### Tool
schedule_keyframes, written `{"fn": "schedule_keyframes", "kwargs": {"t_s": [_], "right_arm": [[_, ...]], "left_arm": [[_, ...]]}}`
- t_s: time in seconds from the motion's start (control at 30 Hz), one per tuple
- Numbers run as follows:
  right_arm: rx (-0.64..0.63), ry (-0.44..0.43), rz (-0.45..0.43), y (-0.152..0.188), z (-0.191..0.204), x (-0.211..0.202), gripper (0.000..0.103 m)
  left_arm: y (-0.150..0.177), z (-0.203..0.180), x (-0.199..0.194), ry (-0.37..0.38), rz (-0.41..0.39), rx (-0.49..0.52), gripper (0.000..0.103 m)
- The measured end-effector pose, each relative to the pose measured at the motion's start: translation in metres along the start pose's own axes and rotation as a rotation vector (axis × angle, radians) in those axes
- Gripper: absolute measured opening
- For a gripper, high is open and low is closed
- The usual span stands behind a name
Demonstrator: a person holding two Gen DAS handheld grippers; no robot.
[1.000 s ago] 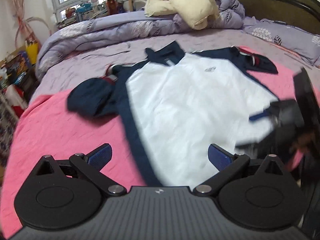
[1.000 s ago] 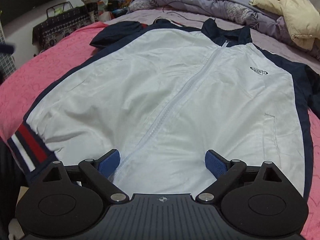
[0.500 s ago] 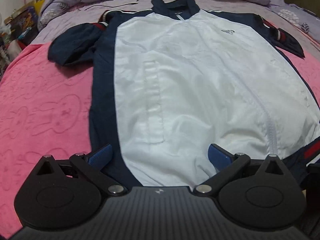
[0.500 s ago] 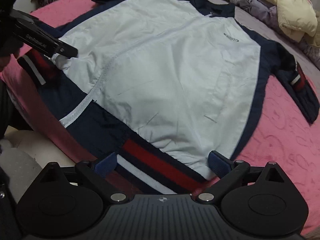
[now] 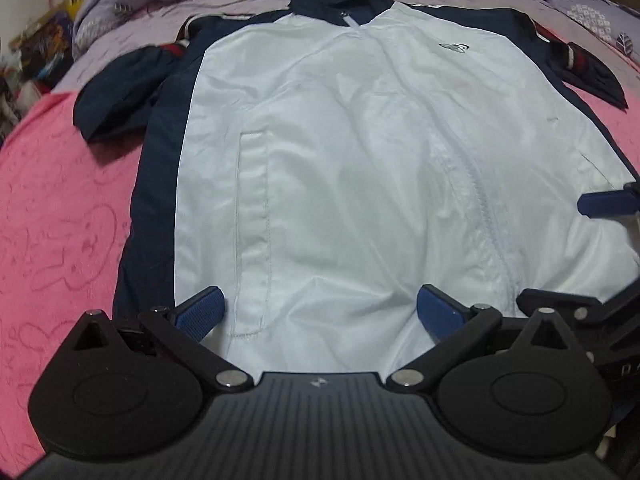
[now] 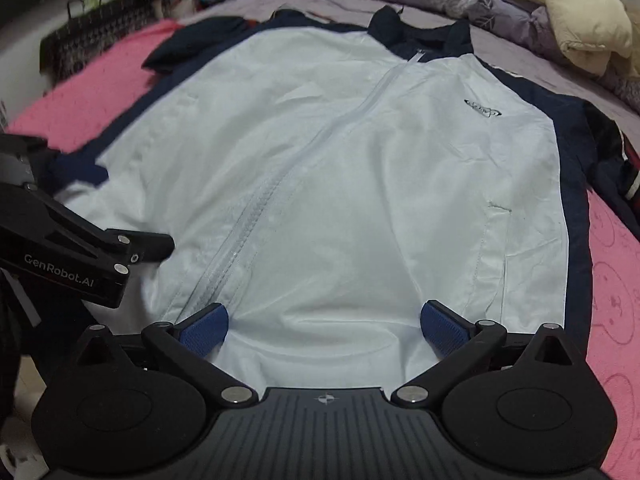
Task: Fold clothes
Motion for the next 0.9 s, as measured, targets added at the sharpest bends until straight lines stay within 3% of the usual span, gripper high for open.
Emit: {"fn": "schedule_keyframes", "kwargs": {"t_s": [0.37, 0.5, 0.63, 0.73, 0.83, 0.9], "right_arm": [[-0.085, 0.003, 0.056, 0.015, -0.004, -0.034, 0.103], [-0.068, 0.035, 0.099, 0.044, -0.034, -0.053, 0.103], [-0.032, 0.104, 0.117, 0.061, -0.066, -0.078, 0.103], [-0.021, 0.131, -0.014, 0.04, -0.089, -0.101, 0.103], [0.034, 0.264, -0.149, -0.003, -0.129, -0.108, 0.103], [0.077, 0.354, -0.212, -0.035, -0.159, -0.102, 0.101]], "left_arm": [[0.009, 0.009, -0.011, 0.05, 0.006, -0.001, 0.103], [0.022, 0.014, -0.02, 0.061, -0.01, 0.02, 0.103], [0.02, 0.019, -0.035, 0.023, 0.014, 0.039, 0.103], [-0.006, 0.011, -0.047, -0.003, -0.037, 0.078, 0.103], [-0.035, -0.005, -0.053, 0.04, -0.107, 0.097, 0.103], [-0.044, -0.018, -0.042, 0.076, -0.092, 0.108, 0.103]]}}
Point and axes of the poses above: each gripper's, at about its wrist camera, not at the fingertips, and x roughly the way its jaws point, z to its left, y to its underside, the point moved 9 cm from there along x, roughly the way its jaws point, and after that the axes turned 15 degrees about x, right-handed, at the moved point
